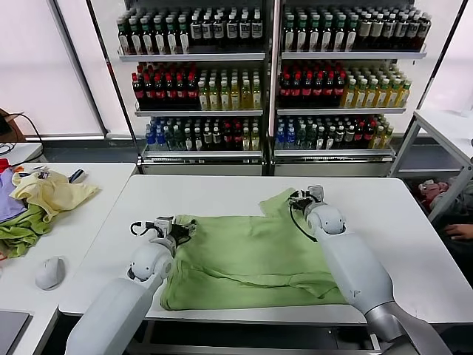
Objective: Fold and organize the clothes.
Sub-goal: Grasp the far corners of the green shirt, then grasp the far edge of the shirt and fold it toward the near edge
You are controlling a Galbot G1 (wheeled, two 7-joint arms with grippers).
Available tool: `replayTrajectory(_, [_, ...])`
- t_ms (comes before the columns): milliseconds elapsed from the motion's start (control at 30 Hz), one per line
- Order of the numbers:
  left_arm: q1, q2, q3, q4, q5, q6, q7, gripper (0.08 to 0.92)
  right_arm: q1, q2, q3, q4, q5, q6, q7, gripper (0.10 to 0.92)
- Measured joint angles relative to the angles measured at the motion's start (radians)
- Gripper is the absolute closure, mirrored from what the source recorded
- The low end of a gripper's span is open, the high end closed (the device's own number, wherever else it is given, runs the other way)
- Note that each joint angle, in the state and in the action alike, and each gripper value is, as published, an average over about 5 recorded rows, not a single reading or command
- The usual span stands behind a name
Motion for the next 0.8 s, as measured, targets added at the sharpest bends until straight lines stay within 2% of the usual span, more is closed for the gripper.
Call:
replayTrajectory(433, [0.013,-0.007,0.002,-0.001,-0.021,-0.002,0.019,0.735,-0.032,-0.023,0.004,0.031,0.049,0.005,-0.001,0.896])
replayTrajectory(633, [0.026,0.005,-0.015,-0.018,-0.048,-0.013,0.033,0.887,-0.069,-0.047,0.017,0.11,0.064,0.017,-0.01,0.917])
replayTrajectory(800, [0.045,0.021,-0.035,-0.047,-0.076,-0.028,0.038,0.907,-0.116,-0.079,0.045,0.21,0.081,0.018,-0.012,0.917])
